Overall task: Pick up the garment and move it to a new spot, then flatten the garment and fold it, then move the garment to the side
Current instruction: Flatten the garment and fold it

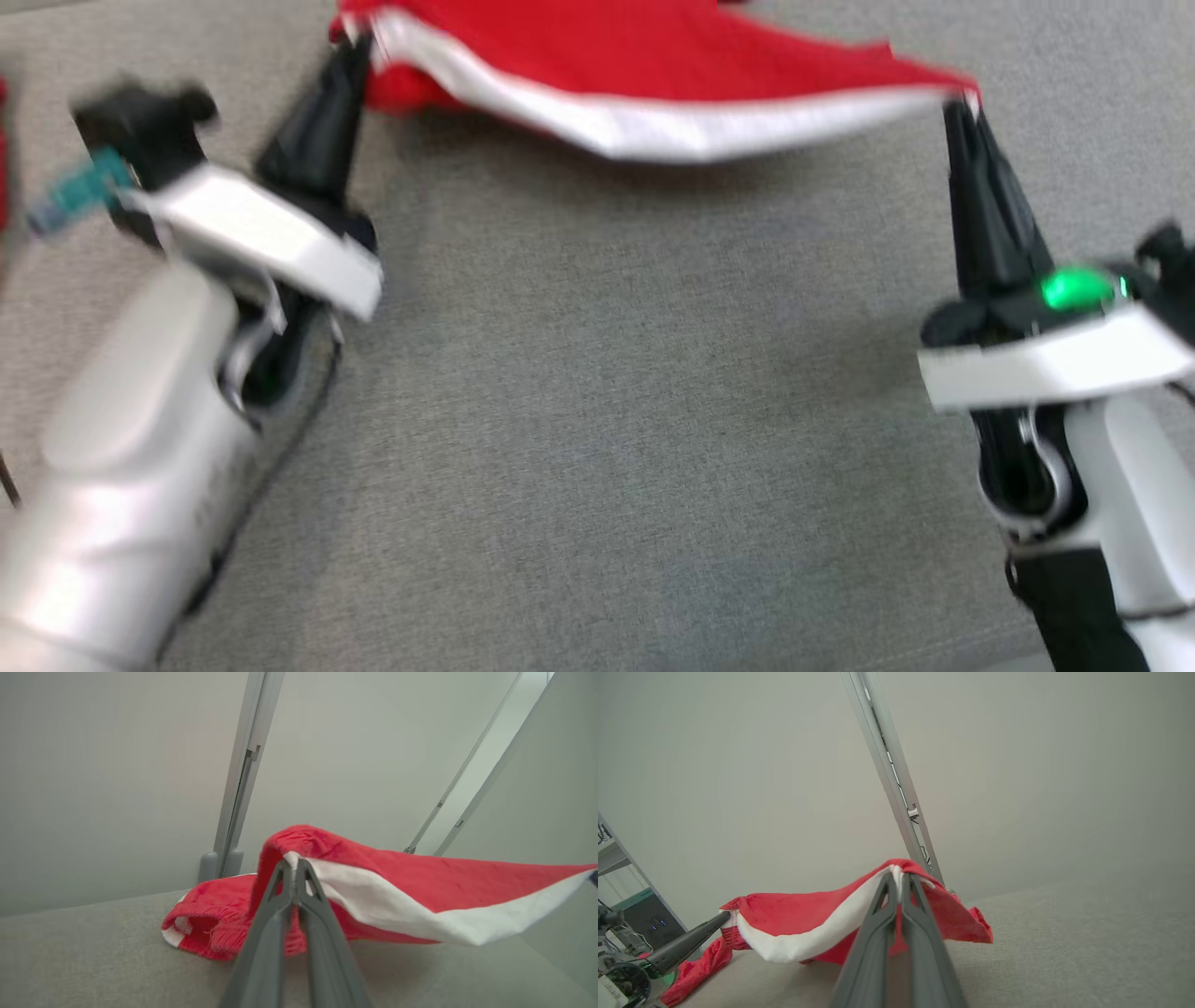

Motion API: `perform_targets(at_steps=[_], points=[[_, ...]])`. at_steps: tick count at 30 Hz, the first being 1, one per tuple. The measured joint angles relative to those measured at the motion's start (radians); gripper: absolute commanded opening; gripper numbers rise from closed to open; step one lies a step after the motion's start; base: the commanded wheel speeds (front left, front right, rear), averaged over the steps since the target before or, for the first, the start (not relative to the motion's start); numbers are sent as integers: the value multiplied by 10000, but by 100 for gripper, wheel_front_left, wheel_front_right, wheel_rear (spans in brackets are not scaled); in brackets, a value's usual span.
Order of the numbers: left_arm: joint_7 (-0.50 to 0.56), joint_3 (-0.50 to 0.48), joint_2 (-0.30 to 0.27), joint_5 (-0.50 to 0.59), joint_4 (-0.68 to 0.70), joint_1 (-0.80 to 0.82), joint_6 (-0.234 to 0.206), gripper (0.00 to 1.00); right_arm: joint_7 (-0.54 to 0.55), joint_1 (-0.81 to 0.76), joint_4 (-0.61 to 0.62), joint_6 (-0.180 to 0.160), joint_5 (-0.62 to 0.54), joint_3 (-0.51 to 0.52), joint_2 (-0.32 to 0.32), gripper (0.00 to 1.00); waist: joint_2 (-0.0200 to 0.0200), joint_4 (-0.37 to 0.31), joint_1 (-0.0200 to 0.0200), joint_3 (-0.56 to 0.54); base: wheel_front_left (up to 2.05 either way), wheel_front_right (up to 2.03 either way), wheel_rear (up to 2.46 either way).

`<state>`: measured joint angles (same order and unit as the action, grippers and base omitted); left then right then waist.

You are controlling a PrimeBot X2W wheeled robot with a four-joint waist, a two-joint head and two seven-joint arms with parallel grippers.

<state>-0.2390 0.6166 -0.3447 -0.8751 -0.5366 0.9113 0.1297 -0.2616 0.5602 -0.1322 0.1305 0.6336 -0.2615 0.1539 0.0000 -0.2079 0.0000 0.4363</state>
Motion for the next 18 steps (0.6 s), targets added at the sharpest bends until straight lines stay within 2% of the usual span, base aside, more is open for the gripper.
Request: perform_targets(at_steps=[3, 8, 14, 18], points=[[-100, 50, -84, -56, 786, -1428, -73, 0, 0, -1260, 305, 0, -33, 437, -12, 0, 0, 168, 0, -303, 0, 0, 0], [-211, -207, -198, 35, 1967, -3717, -715, 0, 0, -2834, 708, 0, -86, 976, -209, 0, 0, 345, 0, -830, 0, 0, 0], [-226, -855, 372, 422, 3139, -6170, -1198, 0, 0, -4566, 1143, 0, -284, 1498, -326, 0, 0, 499, 0, -1667, 0, 0, 0], [-226, -1285, 692, 765, 3659, -7337, -1308, 0, 2, -5438, 1482, 0, -443, 1599, -320, 0, 0, 560, 0, -2249, 0, 0, 0]])
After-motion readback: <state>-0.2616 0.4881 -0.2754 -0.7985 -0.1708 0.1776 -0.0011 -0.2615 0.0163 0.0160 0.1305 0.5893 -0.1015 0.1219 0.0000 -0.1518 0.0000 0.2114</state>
